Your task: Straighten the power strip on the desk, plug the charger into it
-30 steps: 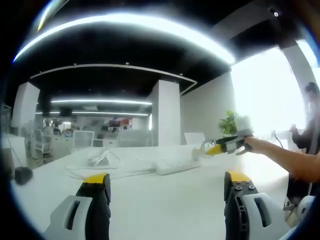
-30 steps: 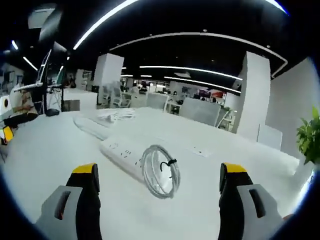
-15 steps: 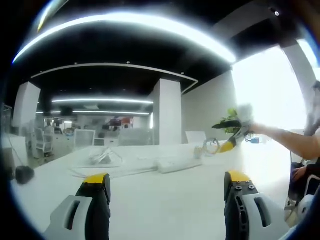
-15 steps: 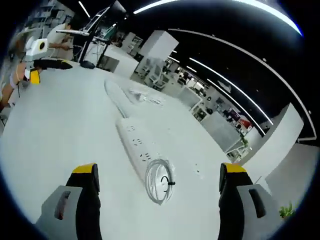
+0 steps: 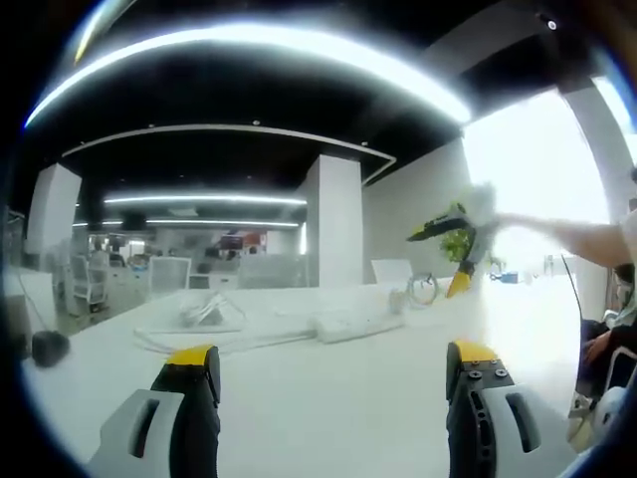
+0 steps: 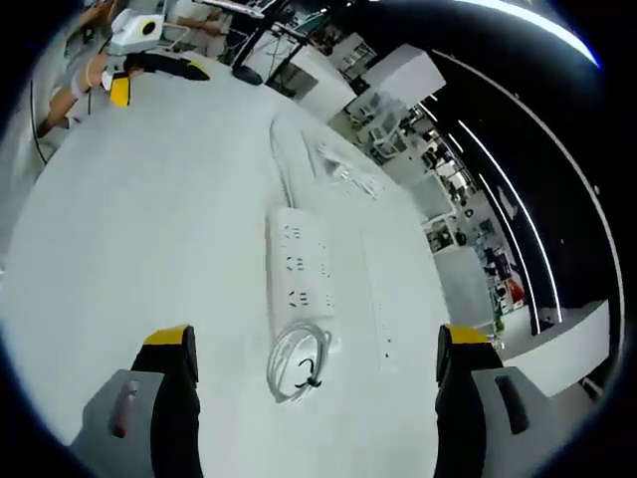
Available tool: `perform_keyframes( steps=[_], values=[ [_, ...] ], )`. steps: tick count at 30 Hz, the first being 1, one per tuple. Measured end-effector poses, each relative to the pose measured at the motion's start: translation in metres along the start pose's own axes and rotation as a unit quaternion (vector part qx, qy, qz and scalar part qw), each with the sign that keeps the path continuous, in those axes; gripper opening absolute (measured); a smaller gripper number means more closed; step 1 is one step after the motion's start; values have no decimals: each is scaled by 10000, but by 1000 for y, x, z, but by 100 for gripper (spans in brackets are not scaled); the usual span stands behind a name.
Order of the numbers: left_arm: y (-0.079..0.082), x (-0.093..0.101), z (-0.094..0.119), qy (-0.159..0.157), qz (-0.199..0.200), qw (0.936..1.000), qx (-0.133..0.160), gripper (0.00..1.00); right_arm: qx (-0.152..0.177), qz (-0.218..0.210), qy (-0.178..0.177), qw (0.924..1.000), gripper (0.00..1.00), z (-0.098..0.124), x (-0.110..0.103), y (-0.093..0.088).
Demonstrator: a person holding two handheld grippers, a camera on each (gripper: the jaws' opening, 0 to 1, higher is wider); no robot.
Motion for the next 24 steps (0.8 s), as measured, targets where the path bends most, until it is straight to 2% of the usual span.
perform_keyframes(
  steps=[4, 6, 12, 20, 24],
  values=[
    [0, 0, -1, -1, -5, 10000, -10, 97, -44, 153, 118, 9998, 99, -3, 9, 0],
    [-1, 0, -2, 0, -3, 10000, -18, 97, 35, 246, 201, 9995, 95, -6, 14, 0],
    [-1, 0, -2, 8, -22, 10000, -54, 97, -79, 226, 352, 9991, 91, -15, 24, -3],
    [-1, 0, -2, 7, -33, 10000, -81, 97, -275, 248, 550, 9978, 72, -30, 25, -7],
    [-1, 0, -3, -3, -41, 9999, -118, 97, -326, 237, 663, 9970, 68, -39, 24, -6]
  ],
)
Point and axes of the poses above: the point that each gripper's makers call its tool centre point, and the gripper's own axes: z roughly backward along the fingers, x roughly to its right, y roughly out of its top, the point moved 7 cm from there along z, roughly backward along the fingers, and after that the axes turned 2 degrees about z, right-handed, at the moved point
